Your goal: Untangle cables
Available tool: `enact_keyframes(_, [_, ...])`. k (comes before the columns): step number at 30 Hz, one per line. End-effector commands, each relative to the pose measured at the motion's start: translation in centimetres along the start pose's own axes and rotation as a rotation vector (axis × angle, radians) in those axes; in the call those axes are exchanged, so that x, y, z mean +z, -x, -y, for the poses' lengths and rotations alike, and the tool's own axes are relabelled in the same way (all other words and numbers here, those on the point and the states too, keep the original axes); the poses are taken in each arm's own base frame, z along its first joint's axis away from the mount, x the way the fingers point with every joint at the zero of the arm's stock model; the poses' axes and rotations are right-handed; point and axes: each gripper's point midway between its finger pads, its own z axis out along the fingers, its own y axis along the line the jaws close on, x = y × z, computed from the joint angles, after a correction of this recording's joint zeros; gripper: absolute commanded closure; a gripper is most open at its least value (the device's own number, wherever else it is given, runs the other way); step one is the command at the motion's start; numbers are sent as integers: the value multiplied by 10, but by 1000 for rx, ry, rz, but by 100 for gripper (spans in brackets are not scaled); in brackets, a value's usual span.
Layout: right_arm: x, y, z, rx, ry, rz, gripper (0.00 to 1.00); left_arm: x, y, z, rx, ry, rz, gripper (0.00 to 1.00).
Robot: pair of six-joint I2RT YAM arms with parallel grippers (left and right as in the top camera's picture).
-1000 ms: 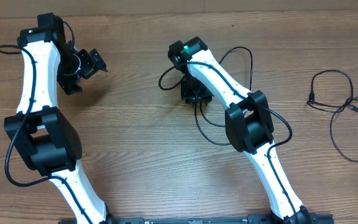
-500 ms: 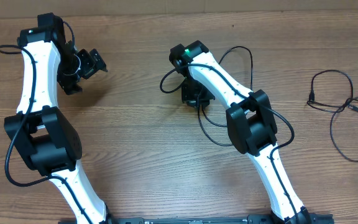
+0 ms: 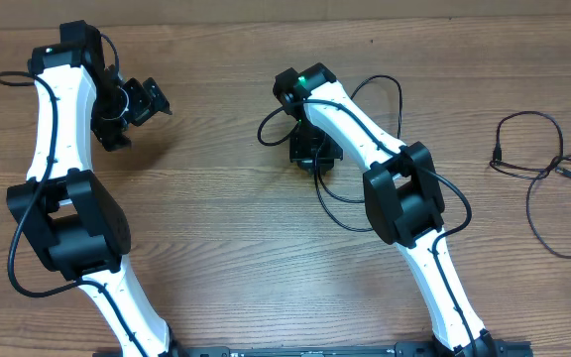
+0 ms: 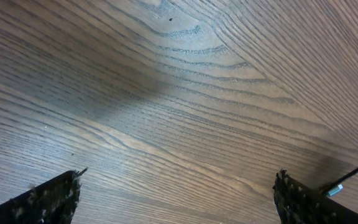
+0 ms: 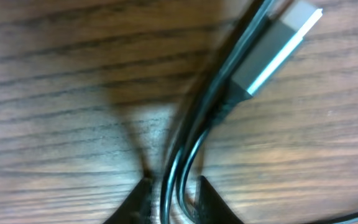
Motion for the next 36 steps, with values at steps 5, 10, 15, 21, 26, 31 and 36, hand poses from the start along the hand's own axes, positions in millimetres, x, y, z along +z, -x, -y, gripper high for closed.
enact_keyframes(5, [39,-6,-4,-5,-20,-68,59,-2,-3,5,7,-10,0,0])
enact_keyframes(10, [55,-9,1,1,-27,-88,60,-2,-3,5,7,-10,0,1])
enact_keyframes(15, [69,-12,6,21,-5,-123,71,-2,-3,5,7,-10,0,1])
enact_keyframes(21, [68,-7,11,63,54,-152,79,-2,-3,5,7,-10,0,0])
enact_keyframes(26, [75,-11,14,80,77,-184,71,-2,-3,5,7,-10,0,1])
enact_keyframes(31, [81,-21,12,89,103,-233,75,-2,-3,5,7,-10,0,0])
enact_keyframes(36, [81,-21,13,91,104,-231,93,-2,-3,5,7,-10,0,0])
